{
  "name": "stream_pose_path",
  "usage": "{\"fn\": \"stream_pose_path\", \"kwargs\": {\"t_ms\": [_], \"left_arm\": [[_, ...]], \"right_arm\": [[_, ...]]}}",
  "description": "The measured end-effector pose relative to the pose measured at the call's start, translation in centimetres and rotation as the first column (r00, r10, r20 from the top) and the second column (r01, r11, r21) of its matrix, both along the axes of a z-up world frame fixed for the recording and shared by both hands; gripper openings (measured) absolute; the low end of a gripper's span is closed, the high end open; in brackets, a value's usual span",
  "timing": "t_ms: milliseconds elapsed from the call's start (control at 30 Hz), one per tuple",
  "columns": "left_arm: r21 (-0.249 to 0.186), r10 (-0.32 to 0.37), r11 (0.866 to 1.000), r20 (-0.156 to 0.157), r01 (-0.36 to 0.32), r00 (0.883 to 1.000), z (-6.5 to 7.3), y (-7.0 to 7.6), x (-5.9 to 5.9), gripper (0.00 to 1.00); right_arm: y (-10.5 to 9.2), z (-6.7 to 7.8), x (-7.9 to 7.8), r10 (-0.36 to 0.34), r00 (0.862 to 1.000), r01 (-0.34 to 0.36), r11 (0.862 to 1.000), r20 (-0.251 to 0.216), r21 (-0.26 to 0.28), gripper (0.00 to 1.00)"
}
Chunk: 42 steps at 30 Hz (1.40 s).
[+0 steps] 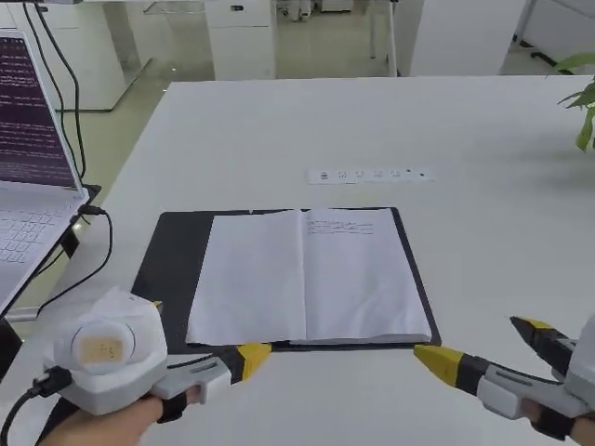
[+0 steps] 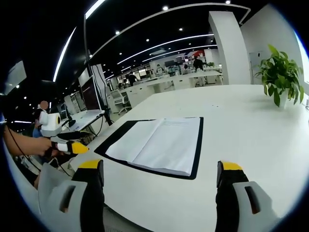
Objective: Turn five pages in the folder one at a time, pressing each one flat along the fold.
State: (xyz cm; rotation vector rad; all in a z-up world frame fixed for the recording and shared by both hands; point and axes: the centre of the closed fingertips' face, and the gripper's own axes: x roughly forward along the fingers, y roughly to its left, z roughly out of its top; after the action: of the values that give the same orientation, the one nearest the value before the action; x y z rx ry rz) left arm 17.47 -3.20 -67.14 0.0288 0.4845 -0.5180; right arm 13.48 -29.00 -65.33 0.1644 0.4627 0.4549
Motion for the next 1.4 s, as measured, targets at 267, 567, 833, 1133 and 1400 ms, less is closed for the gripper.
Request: {"fn": "stream_pose_path", "kwargs": {"t_ms": [267, 567, 833, 1133, 1400], "left_arm": [[0.003, -0.109, 0.994, -0.019, 0.109, 0.994, -2.1, -6.2, 2.6, 0.84], [0.025, -0.181, 0.983, -0.024, 0.181, 0.983, -4.3, -11.9, 5.2, 0.77], [0.042, -0.214, 0.975, -0.044, 0.216, 0.976, -6.7, -16.1, 6.8, 0.73], [0.089, -0.209, 0.973, -0.050, 0.213, 0.977, -9.1, -19.6, 8.2, 0.68], [0.160, -0.172, 0.971, -0.059, 0.179, 0.983, -10.8, -18.5, 8.9, 0.57]], "right_arm": [[0.3, 0.0, 0.2, 0.003, 1.000, -0.003, 1.000, -0.002, -0.004, 0.95], [0.6, 0.0, 0.6, -0.005, 1.000, 0.005, 1.000, -0.002, 0.008, 0.94], [0.3, -0.1, 0.9, -0.030, 1.000, 0.030, 0.999, -0.010, 0.020, 0.94], [0.3, -0.1, 1.6, -0.046, 0.999, 0.046, 0.998, -0.016, 0.044, 0.93], [0.4, -0.2, 1.8, -0.048, 0.999, 0.049, 0.997, -0.024, 0.057, 0.92]]}}
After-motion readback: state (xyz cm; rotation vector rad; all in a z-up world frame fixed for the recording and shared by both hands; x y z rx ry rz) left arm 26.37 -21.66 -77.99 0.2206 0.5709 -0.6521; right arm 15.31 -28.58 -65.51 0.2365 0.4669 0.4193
